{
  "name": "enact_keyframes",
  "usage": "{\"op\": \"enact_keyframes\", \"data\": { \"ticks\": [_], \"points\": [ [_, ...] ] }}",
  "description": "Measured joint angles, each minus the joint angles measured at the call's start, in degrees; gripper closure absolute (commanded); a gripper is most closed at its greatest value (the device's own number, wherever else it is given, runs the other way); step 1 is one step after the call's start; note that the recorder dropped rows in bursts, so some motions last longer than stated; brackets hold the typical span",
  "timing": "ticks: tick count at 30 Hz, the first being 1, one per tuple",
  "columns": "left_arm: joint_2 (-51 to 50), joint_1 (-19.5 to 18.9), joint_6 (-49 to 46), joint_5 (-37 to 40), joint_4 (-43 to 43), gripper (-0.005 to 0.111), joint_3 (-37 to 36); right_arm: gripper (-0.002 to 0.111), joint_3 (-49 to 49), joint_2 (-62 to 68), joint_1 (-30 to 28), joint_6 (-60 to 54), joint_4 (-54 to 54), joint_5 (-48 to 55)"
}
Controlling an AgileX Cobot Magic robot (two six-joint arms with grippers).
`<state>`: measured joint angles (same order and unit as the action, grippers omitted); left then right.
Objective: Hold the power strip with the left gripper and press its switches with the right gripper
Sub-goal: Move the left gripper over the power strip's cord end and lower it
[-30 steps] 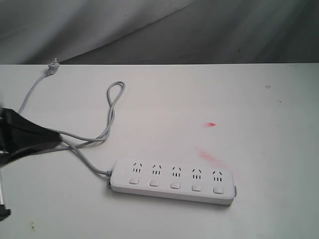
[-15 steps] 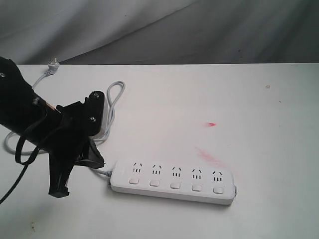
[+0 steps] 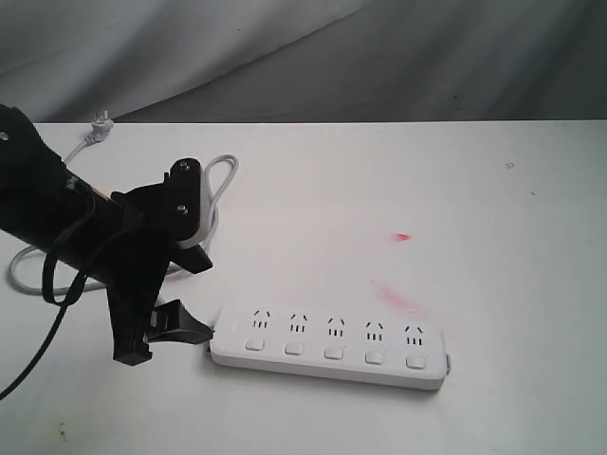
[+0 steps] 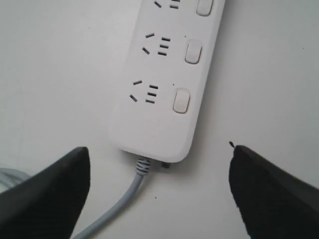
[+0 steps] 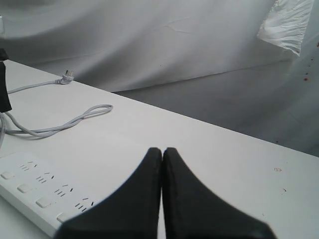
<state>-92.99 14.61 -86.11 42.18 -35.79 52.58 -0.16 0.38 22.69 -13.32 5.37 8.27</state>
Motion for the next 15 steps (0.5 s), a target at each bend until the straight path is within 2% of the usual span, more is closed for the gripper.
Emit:
{"op": "enact_keyframes", "data": {
  "ticks": [4, 8, 15],
  "points": [
    [-0.1, 0.0, -0.8, -1.5, -2.5, 0.033, 0.0, 0.108, 0.0, 0.0, 0.0, 0.0, 0.0, 0.0],
    [-1.0, 0.0, -7.0, -1.1, -5.9, 0.033, 0.0, 0.108, 0.0, 0.0, 0.0, 0.0, 0.0, 0.0],
    [-4.6, 0.0, -16.1, -0.2, -6.7, 0.033, 0.0, 0.108, 0.0, 0.0, 0.0, 0.0, 0.0, 0.0]
  ]
}}
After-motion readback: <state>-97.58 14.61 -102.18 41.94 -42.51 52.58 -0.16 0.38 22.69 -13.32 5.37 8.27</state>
